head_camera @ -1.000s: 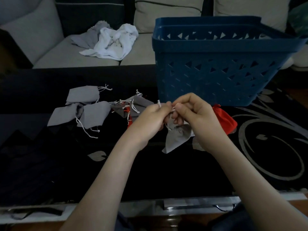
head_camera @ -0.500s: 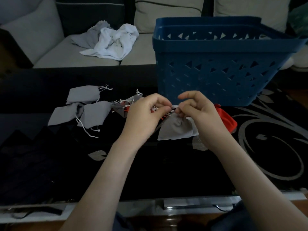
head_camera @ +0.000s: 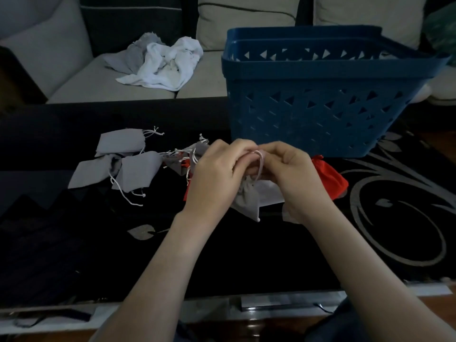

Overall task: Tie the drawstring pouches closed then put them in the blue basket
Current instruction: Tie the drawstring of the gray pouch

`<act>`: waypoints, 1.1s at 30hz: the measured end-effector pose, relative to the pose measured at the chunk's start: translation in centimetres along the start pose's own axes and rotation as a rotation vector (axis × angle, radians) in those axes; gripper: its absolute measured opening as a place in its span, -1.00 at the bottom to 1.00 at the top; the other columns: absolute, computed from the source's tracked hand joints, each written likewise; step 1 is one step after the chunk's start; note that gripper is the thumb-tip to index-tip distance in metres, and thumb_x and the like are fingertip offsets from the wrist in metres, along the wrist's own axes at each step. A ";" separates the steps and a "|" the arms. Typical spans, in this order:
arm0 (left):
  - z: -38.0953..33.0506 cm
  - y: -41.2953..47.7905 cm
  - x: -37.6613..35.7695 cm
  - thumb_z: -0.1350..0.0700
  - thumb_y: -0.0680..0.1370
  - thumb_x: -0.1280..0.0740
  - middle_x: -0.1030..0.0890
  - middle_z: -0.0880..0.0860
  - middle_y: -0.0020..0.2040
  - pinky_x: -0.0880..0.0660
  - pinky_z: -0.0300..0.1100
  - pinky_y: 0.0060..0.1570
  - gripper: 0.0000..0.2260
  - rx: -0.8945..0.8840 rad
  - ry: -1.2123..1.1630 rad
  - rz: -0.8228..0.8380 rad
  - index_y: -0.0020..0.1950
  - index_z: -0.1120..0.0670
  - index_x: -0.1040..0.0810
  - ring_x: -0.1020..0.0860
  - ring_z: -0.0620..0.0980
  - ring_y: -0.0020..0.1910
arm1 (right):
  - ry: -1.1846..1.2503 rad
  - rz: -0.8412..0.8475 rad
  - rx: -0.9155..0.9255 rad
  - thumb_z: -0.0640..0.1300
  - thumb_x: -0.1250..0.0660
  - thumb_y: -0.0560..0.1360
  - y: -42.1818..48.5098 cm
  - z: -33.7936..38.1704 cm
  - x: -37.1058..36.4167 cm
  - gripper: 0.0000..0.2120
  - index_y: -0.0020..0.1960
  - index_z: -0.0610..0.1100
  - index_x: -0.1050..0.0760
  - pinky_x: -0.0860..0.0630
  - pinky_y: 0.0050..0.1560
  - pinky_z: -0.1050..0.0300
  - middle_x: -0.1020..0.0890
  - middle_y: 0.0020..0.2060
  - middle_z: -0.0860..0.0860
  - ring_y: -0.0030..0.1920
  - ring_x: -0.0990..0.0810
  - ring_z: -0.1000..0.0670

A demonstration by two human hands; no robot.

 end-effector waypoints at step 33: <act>0.3 0.9 0.2 0.18 0.63 -0.20 -0.52 -0.07 -0.37 -0.36 -0.38 -0.29 -0.74 0.537 -0.555 0.318 -0.25 0.04 -0.50 -0.44 -0.23 -0.39 | -0.539 0.181 0.146 -0.23 -0.35 0.50 0.1 0.8 1.8 -0.93 -0.12 -0.13 -0.61 -0.45 0.03 0.24 -0.61 -0.19 0.09 -0.11 -0.56 0.17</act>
Point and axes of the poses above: each hand's wrist, its own y-axis towards the middle knuckle, its own x-axis out of the back of the hand, z = x × y, the point moved 2 cm from there along y, towards the middle knuckle
